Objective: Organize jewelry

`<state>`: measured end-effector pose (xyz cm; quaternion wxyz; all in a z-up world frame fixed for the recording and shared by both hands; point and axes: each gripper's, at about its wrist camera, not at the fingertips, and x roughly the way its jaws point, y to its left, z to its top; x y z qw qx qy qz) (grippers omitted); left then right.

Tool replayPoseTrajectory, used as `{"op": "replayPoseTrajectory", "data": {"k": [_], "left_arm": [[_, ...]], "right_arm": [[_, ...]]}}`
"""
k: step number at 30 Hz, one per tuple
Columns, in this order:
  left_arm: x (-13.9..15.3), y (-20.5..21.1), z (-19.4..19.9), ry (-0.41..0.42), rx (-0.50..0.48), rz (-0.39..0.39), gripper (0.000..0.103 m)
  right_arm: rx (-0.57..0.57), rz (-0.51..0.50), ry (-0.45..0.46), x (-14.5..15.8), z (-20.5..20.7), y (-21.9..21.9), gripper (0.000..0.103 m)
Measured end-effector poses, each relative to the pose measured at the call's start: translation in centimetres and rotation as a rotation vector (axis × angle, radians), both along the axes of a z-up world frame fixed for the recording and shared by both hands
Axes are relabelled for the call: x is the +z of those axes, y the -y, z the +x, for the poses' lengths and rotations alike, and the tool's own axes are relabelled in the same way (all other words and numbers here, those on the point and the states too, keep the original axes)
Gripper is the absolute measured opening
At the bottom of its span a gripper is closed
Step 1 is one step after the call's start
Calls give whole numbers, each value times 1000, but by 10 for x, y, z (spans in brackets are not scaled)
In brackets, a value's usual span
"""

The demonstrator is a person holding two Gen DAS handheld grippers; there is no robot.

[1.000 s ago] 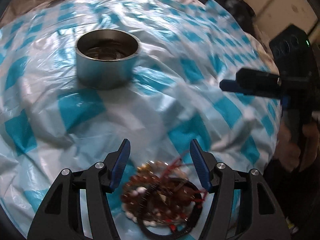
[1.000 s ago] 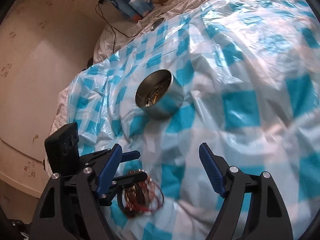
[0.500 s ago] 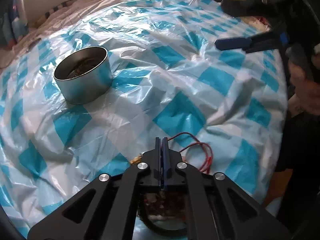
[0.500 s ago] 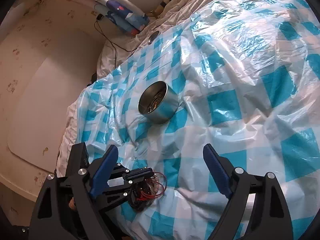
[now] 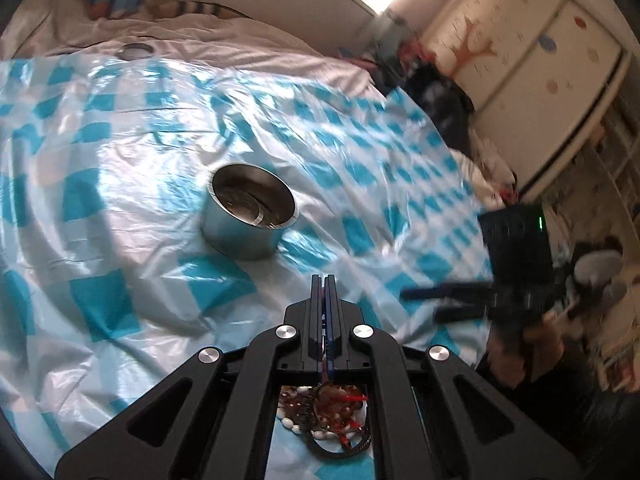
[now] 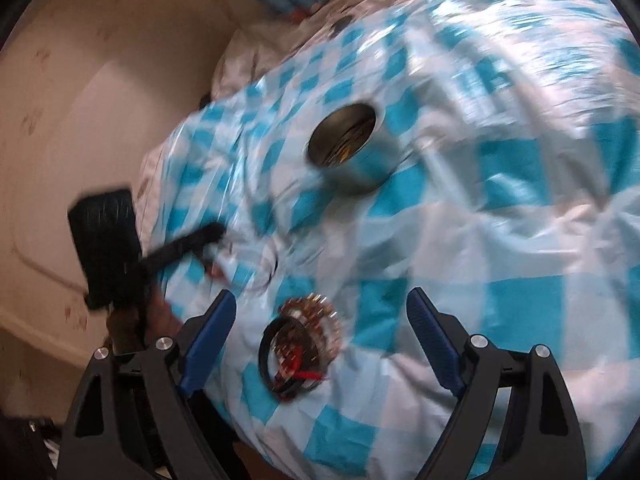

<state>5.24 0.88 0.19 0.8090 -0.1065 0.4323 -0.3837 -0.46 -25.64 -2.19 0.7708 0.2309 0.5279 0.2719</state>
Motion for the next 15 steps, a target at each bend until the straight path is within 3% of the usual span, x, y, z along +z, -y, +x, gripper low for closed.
{"op": "replayPoseTrajectory", "data": {"k": [3,5,9,11,13,15], "left_arm": [[2,-9,3,0,30,-8,0],[2,-11,4,-2,36,-10,0],[-1,-11,5,-12,43,12,0],[-8,-8,7,-34,40,61,0],[-22,-4,9,-43,74,192,0],[-36,-2,11,-51,84,271,0]], "right_arm": [[63,-28,-6,-7,-3,-22,80],[97,-46,-17,-11,-3,-31,66],[133,-68,-38,-18,-5,-37,65],[127,-73,-48,-20,-5,-34,65],[143,-60,-66,-24,-5,-32,65],[174,-65,-79,-27,-8,-34,66]]}}
